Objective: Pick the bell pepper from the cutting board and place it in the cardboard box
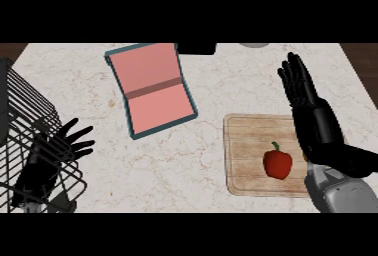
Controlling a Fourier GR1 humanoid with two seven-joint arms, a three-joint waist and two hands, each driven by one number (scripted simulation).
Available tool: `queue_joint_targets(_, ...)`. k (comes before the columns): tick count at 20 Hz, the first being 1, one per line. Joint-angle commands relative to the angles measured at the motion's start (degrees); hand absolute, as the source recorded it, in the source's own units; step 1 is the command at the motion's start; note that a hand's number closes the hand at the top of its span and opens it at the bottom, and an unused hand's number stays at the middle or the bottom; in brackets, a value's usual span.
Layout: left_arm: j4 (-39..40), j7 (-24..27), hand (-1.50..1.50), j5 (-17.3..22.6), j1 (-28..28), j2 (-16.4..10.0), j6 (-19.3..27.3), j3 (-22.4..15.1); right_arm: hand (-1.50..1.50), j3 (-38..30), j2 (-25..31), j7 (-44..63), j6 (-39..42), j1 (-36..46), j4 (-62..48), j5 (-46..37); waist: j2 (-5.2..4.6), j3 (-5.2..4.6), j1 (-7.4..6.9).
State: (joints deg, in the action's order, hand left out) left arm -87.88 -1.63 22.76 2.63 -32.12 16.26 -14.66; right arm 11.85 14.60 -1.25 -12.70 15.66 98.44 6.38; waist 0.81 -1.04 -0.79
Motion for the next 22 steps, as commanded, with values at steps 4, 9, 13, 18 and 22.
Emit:
queue_joint_targets(4, -1.09, -2.97, 0.00, -6.23, -1.27, -3.85, 8.96, 1.02, -1.50, -2.31, 1.04, 3.35, 1.34, -5.35, -0.98, 3.58, -0.74, 1.38, 1.77)
queue_joint_targets(9, -2.69, -9.89, 0.00, -10.83, -0.19, 1.13, 12.24, 0.50, -1.50, 4.33, 19.57, 2.29, 7.15, -8.53, -6.38, -16.69, -1.03, 0.50, 2.51)
queue_joint_targets(13, -19.03, -28.39, 0.00, -32.27, 3.23, 10.19, -10.67, 18.67, -1.50, 1.78, 10.40, -4.38, 5.29, -15.63, -6.71, -5.80, -0.36, 1.36, 3.04)
queue_joint_targets(18, -15.88, -23.28, 0.00, -26.82, -0.63, 8.58, -25.96, 31.36, -1.50, -1.18, 14.04, -15.50, 9.60, -18.88, -6.84, -3.80, -0.49, 1.19, 2.16)
queue_joint_targets(22, -9.73, -20.18, 0.00, -31.79, -4.90, 8.66, -28.54, 31.50, -1.50, -4.28, 22.82, -17.19, 10.46, -19.38, -9.60, -9.44, -0.45, 0.84, 0.32)
